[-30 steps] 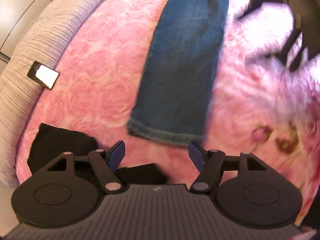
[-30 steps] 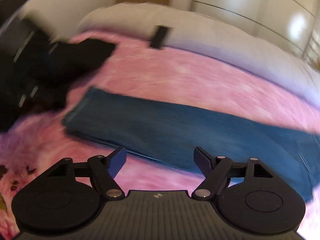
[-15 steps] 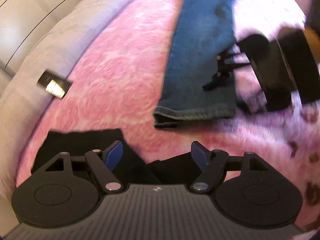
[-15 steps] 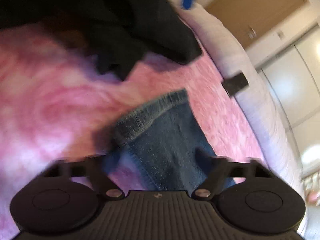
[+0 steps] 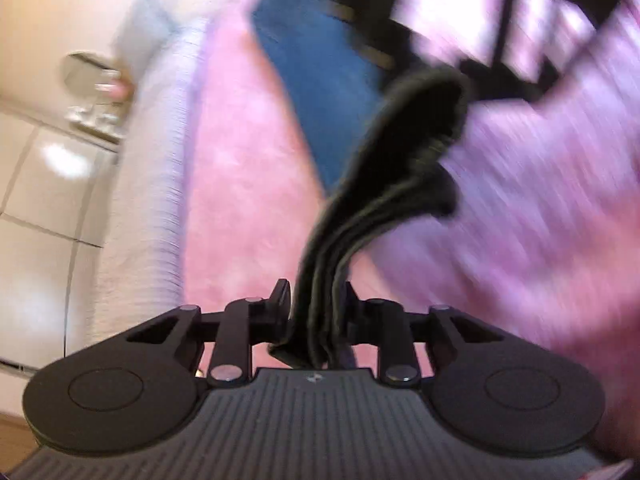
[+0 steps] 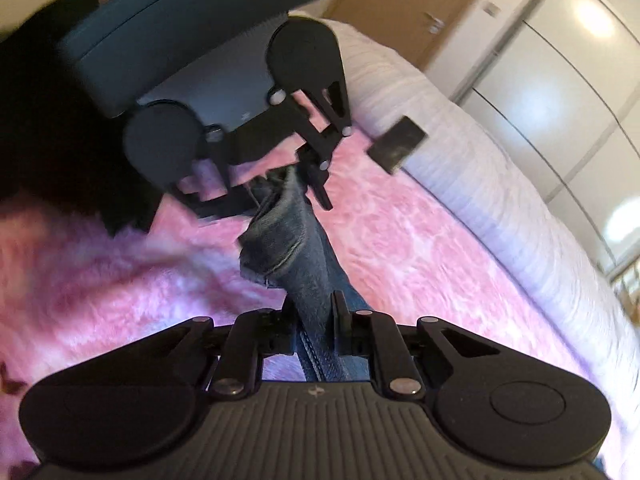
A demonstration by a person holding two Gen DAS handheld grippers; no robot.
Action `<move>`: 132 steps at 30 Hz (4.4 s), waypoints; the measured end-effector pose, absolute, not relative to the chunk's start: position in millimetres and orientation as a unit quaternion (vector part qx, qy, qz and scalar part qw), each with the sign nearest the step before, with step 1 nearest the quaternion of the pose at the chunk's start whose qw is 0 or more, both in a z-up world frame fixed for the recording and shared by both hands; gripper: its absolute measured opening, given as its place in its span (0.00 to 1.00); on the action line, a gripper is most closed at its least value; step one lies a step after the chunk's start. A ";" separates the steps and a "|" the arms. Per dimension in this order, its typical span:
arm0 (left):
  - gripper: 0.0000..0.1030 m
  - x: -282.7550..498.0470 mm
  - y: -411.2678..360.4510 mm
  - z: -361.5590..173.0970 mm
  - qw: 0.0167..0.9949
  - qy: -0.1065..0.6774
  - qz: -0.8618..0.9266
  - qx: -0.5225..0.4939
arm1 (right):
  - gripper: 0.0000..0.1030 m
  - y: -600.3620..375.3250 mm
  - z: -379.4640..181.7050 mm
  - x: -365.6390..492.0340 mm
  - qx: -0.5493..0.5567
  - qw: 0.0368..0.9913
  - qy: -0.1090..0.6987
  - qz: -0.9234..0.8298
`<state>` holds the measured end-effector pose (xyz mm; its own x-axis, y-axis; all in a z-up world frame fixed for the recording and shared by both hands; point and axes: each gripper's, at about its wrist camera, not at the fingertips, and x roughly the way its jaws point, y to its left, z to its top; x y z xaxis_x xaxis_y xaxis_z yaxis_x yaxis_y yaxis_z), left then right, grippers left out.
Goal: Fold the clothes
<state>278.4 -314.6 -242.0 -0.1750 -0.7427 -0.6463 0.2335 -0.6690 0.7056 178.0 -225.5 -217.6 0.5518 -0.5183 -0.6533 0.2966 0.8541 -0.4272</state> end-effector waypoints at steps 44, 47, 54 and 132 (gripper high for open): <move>0.53 141.7 -581.6 -264.9 0.483 0.431 -0.667 0.369 | 0.50 -504.0 -261.4 -209.9 0.469 0.679 0.196 -0.529; 0.51 155.4 -579.7 -259.0 0.484 0.412 -0.679 0.368 | 0.51 -462.0 -242.9 -170.6 0.404 0.712 0.248 -0.517; 0.56 139.9 -522.5 -236.9 0.408 0.055 -0.758 0.506 | 0.52 -364.0 -235.7 -9.5 0.149 0.825 0.362 -0.407; 0.37 -86.3 -781.8 -259.4 0.306 0.399 -0.731 0.461 | 0.56 -649.5 -273.0 -342.7 0.602 0.710 0.122 -0.346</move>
